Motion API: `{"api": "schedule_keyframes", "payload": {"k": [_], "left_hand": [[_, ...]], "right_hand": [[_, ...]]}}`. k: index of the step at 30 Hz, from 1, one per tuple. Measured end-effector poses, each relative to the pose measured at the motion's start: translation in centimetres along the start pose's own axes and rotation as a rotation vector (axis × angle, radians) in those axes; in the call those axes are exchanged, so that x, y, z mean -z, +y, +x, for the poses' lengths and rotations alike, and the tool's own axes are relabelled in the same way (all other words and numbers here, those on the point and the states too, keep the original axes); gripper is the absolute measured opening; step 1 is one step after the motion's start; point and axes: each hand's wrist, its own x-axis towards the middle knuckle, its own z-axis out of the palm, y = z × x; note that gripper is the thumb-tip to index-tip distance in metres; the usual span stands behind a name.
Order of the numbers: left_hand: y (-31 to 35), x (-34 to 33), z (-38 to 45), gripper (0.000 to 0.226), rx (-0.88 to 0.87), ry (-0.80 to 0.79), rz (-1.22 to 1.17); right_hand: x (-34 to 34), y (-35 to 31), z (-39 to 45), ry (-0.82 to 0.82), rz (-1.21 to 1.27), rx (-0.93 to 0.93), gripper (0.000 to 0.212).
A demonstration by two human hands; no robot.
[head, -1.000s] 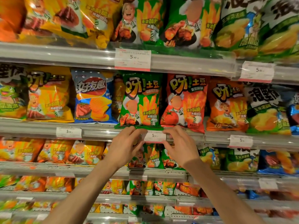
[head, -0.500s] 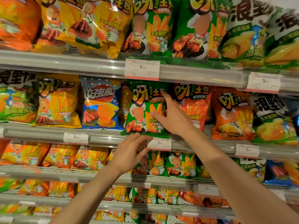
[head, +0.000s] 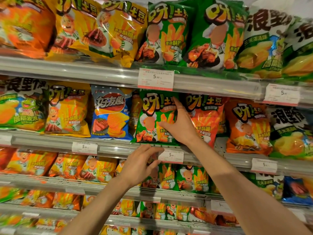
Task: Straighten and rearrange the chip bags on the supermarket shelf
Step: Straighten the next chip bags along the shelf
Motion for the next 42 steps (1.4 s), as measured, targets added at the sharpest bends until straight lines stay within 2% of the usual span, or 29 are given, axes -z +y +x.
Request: {"api": "schedule_keyframes", "payload": {"k": [8,13,16,18,21,23,25,27,30,32,37,42], "left_hand": [[0.0,0.0,0.0,0.041,0.005,0.001,0.003],[0.2,-0.1,-0.1,0.04,0.004,-0.008,0.039],[0.2,-0.3,-0.2,0.04,-0.01,-0.007,0.103],[0.4,-0.5,-0.1,0.04,-0.032,-0.004,0.133],[0.9,-0.8,0.3,0.035,-0.103,0.014,0.186],[1.0,-1.2,0.7,0.032,-0.124,0.04,0.208],[0.9,-1.5,1.0,0.03,-0.098,0.054,0.2],[0.7,-1.6,1.2,0.03,-0.086,0.062,0.18],[0.6,-1.6,1.3,0.032,-0.092,0.079,0.162],[0.6,-1.6,1.3,0.034,-0.088,0.085,0.156],[0.5,-1.6,1.2,0.035,-0.068,0.089,0.157],[0.6,-1.6,1.2,0.035,-0.065,0.086,0.152]], "right_hand": [[-0.3,0.0,0.1,-0.027,-0.024,0.007,0.108],[0.6,0.0,-1.2,-0.077,0.077,0.009,0.096],[2.1,0.3,-2.9,-0.073,0.078,0.055,0.081],[3.8,0.7,-4.5,-0.032,0.0,0.105,0.063],[6.7,2.3,-7.1,0.13,-0.183,0.207,0.033],[8.3,4.2,-8.2,0.222,-0.248,0.186,0.028],[9.5,5.9,-8.9,0.262,-0.234,0.11,0.033],[10.1,6.8,-9.2,0.256,-0.175,0.03,0.046],[10.1,6.9,-8.5,0.177,-0.099,-0.017,0.076],[9.8,6.5,-7.5,0.1,-0.049,-0.062,0.088],[9.0,7.1,-5.4,0.056,0.093,-0.094,0.101],[12.0,8.9,-4.5,-0.048,0.138,-0.107,0.107]]}}
